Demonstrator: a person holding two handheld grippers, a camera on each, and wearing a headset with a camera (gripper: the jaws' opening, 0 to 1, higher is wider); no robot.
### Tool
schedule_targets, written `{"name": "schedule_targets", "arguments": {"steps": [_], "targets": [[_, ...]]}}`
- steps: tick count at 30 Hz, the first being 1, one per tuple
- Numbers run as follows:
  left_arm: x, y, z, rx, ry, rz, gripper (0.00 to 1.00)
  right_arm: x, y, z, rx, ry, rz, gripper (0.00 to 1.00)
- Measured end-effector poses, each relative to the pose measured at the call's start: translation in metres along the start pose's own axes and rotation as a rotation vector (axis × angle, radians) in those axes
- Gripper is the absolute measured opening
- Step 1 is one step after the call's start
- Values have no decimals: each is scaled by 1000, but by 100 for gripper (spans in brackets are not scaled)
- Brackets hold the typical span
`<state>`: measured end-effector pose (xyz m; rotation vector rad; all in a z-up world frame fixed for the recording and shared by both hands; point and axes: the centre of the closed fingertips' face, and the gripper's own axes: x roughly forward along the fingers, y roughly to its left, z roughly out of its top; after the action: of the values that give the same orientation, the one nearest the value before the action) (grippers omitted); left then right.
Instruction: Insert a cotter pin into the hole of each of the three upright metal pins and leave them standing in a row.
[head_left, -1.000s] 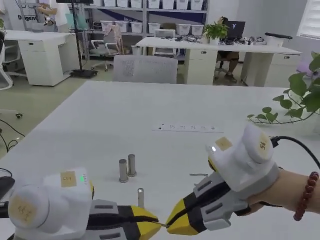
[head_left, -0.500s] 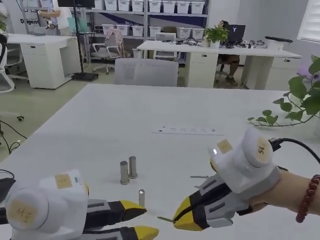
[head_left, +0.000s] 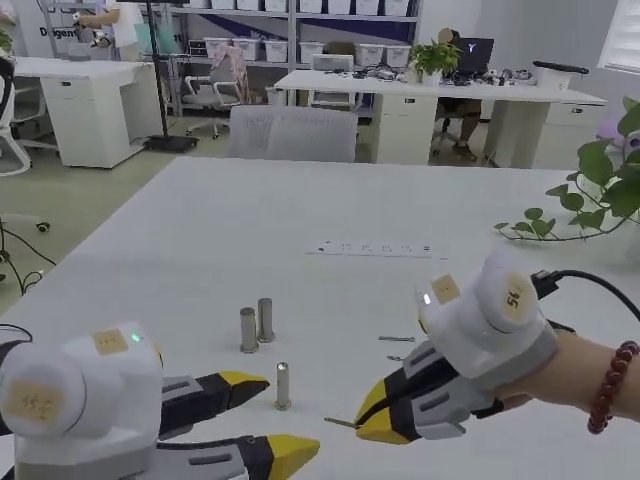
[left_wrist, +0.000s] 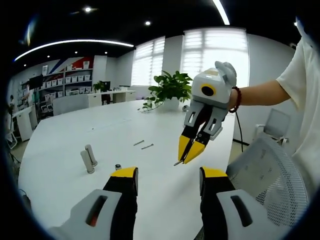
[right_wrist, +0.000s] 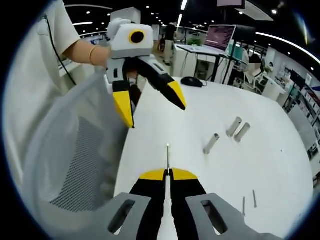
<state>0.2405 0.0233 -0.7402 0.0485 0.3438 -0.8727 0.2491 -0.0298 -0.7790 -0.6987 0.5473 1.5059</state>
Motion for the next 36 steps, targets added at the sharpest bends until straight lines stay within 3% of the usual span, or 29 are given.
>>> {"name": "schedule_targets", "arguments": {"steps": [5,14,24,36], "targets": [[-1,3,-3,-17,6,36,62,0,-7,-8,-40,53,-26,4],[-5,14,-6,-27,13,90,71,3,-24,-13,-69,114,-70,4],[1,37,-10,-52,30,121,65,7,-47,-18,-68,153,-107,4],[20,77,-25,-76,66,170,47,21,-73,-19,-91,185,-116,4]]}}
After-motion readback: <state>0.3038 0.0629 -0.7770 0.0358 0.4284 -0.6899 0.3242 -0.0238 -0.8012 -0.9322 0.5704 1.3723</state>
